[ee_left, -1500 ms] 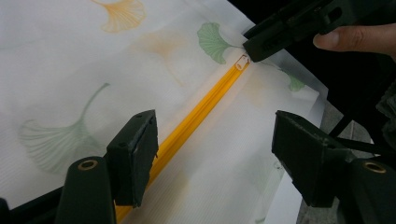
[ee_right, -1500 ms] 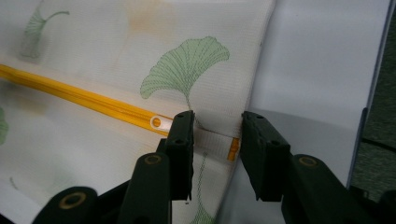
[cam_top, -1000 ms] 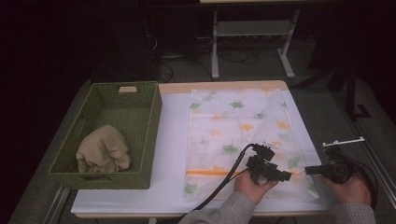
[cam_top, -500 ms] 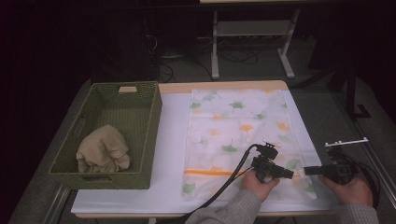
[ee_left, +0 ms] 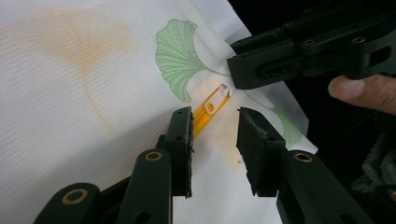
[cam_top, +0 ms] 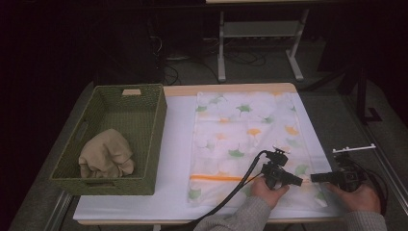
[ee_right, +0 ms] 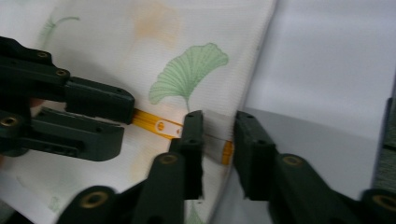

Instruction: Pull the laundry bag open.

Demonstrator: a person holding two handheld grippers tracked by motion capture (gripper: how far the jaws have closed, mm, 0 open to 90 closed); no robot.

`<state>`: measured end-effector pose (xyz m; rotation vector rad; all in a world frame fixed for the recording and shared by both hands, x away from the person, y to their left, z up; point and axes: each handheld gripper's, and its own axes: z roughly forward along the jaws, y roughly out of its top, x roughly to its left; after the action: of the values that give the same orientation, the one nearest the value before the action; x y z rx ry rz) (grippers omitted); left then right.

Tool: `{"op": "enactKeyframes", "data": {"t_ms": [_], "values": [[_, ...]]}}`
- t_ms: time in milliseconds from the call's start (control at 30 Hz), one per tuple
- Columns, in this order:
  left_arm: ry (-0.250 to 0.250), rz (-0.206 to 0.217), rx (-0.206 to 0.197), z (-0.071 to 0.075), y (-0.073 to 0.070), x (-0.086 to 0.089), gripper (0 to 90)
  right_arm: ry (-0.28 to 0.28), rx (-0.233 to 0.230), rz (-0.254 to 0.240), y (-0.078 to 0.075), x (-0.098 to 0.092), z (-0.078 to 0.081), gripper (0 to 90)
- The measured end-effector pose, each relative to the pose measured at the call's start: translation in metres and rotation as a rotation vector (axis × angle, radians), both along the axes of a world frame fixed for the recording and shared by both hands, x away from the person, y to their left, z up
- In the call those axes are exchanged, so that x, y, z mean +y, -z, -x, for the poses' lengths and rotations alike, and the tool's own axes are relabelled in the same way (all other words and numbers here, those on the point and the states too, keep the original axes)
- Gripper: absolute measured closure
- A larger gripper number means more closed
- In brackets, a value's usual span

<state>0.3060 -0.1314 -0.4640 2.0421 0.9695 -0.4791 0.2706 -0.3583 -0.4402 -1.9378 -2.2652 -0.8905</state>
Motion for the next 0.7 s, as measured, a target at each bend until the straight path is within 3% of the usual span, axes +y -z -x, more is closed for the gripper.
{"op": "enactKeyframes", "data": {"t_ms": [167,333,700], "values": [[-0.022,0.027,0.046,-0.001,0.001,0.000,63.6,-0.014,-0.039,-0.041,-0.007,-0.003,0.003,82.7],[-0.039,0.081,0.132,-0.005,0.006,0.000,60.4,-0.037,-0.061,-0.080,-0.015,-0.003,0.004,83.1],[-0.072,0.182,0.203,-0.010,0.013,-0.002,67.7,-0.042,-0.112,-0.125,-0.025,-0.007,0.006,83.4]]}}
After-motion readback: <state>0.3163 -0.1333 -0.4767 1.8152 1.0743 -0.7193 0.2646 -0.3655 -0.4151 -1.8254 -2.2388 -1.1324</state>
